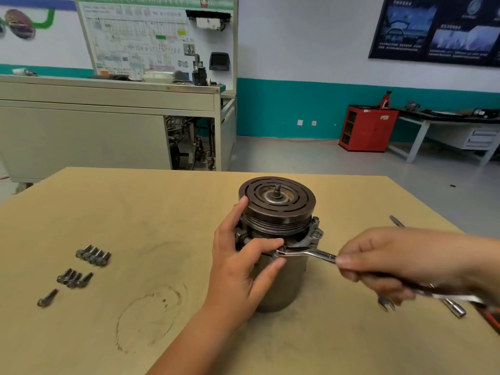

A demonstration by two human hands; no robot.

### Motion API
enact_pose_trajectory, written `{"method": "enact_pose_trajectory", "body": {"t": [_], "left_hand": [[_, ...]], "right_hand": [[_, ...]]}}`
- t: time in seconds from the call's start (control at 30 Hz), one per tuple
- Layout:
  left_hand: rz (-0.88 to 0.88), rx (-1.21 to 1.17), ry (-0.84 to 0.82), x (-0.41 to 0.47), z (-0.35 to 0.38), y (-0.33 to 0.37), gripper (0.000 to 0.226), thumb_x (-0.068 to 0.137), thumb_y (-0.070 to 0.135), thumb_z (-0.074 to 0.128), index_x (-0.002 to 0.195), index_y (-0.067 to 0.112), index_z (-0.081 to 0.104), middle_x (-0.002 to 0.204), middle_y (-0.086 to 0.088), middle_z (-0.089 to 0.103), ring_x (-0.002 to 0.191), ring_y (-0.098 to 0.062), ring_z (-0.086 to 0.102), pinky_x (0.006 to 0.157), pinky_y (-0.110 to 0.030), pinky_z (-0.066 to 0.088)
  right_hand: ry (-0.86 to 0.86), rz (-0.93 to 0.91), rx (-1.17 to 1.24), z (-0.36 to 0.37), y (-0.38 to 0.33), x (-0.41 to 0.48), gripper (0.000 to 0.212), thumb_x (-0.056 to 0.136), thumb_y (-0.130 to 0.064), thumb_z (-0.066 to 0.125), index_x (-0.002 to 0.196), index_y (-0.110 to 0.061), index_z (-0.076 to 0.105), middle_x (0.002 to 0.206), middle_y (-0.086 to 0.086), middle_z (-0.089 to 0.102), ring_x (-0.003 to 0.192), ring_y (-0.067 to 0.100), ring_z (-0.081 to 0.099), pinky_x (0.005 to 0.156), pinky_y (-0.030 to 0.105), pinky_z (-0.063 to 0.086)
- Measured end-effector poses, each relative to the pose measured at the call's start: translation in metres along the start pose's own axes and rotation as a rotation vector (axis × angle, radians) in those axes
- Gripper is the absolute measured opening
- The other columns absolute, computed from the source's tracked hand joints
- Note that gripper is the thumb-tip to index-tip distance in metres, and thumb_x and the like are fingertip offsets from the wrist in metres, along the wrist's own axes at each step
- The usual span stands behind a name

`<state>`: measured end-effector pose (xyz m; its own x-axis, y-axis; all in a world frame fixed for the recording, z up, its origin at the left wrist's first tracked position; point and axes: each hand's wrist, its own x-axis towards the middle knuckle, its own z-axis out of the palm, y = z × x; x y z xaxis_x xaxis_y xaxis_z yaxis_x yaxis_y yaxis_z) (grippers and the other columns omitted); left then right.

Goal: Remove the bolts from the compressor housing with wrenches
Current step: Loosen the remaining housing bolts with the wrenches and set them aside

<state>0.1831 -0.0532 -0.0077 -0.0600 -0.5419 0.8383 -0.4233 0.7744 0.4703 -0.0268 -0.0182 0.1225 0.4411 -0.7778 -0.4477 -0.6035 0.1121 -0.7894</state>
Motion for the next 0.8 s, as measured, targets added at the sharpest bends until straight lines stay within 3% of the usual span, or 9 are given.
{"method": "enact_pose_trajectory", "body": {"t": [0.13, 0.23, 0.33, 0.47, 0.53, 0.63, 0.7, 0.8], "left_hand": [[0.002, -0.012, 0.007, -0.003, 0.000, -0.002, 0.020, 0.085, 0.034, 0.061, 0.105, 0.035, 0.061, 0.153, 0.000, 0.023, 0.141, -0.015, 0.027, 0.114, -0.036, 0.025], [0.011, -0.027, -0.002, -0.007, -0.002, -0.006, 0.028, 0.085, 0.030, 0.062, 0.113, 0.033, 0.060, 0.153, -0.004, 0.023, 0.142, -0.015, 0.027, 0.113, -0.039, 0.028], [0.022, -0.023, -0.001, -0.010, -0.005, -0.009, 0.042, 0.083, 0.028, 0.064, 0.123, 0.028, 0.054, 0.151, -0.009, 0.024, 0.143, -0.020, 0.025, 0.115, -0.034, 0.026], [-0.025, -0.027, 0.034, -0.011, -0.003, -0.006, 0.050, 0.078, 0.032, 0.065, 0.125, 0.028, 0.049, 0.148, -0.009, 0.028, 0.142, -0.016, 0.025, 0.114, -0.024, 0.023], [-0.025, -0.021, 0.036, -0.012, -0.003, -0.003, 0.049, 0.077, 0.034, 0.066, 0.123, 0.033, 0.050, 0.147, -0.006, 0.029, 0.142, -0.017, 0.026, 0.114, -0.026, 0.024], [0.014, 0.010, 0.062, -0.012, -0.004, -0.002, 0.049, 0.076, 0.034, 0.067, 0.122, 0.034, 0.049, 0.145, -0.005, 0.029, 0.140, -0.018, 0.027, 0.114, -0.028, 0.024], [0.015, 0.032, 0.082, -0.011, -0.003, 0.001, 0.048, 0.077, 0.032, 0.067, 0.122, 0.032, 0.051, 0.144, -0.004, 0.029, 0.140, -0.019, 0.028, 0.115, -0.029, 0.024], [0.013, 0.022, 0.089, -0.013, -0.005, 0.001, 0.047, 0.076, 0.028, 0.067, 0.120, 0.029, 0.053, 0.143, -0.005, 0.032, 0.140, -0.019, 0.028, 0.115, -0.033, 0.025]], "right_hand": [[0.123, -0.059, -0.746, -0.035, -0.018, 0.019, 0.034, 0.073, -0.066, 0.038, 0.070, -0.038, 0.058, 0.056, -0.017, 0.054, 0.053, 0.000, 0.048, 0.060, 0.018, 0.042], [0.093, -0.107, -0.867, -0.052, -0.025, 0.025, 0.019, 0.084, -0.058, 0.040, 0.083, -0.052, 0.058, 0.068, -0.017, 0.057, 0.064, -0.003, 0.051, 0.065, 0.019, 0.045], [-0.105, -0.035, -0.616, -0.056, -0.012, 0.011, 0.019, 0.083, -0.057, 0.044, 0.091, -0.049, 0.060, 0.069, -0.013, 0.060, 0.065, 0.000, 0.056, 0.068, 0.022, 0.047], [-0.343, -0.047, -0.139, -0.030, 0.018, -0.002, 0.019, 0.094, -0.037, 0.049, 0.090, -0.019, 0.051, 0.085, 0.000, 0.072, 0.080, 0.017, 0.068, 0.081, 0.033, 0.050], [-0.438, -0.049, 0.009, -0.004, 0.019, -0.004, 0.012, 0.093, -0.034, 0.049, 0.088, -0.023, 0.051, 0.092, -0.001, 0.072, 0.083, 0.015, 0.067, 0.082, 0.028, 0.050], [-0.338, -0.043, 0.251, 0.039, 0.009, -0.001, 0.009, 0.082, -0.038, 0.059, 0.073, -0.037, 0.063, 0.088, 0.000, 0.067, 0.062, 0.004, 0.062, 0.064, 0.016, 0.048], [-0.317, -0.073, 0.537, 0.067, -0.004, 0.005, 0.013, 0.079, -0.031, 0.068, 0.067, -0.027, 0.070, 0.089, 0.015, 0.062, 0.050, 0.008, 0.059, 0.053, 0.015, 0.045], [-0.191, -0.187, 0.668, 0.091, -0.011, 0.017, 0.007, 0.070, -0.021, 0.065, 0.064, -0.019, 0.070, 0.100, 0.025, 0.064, 0.067, 0.019, 0.066, 0.068, 0.018, 0.051]]}}
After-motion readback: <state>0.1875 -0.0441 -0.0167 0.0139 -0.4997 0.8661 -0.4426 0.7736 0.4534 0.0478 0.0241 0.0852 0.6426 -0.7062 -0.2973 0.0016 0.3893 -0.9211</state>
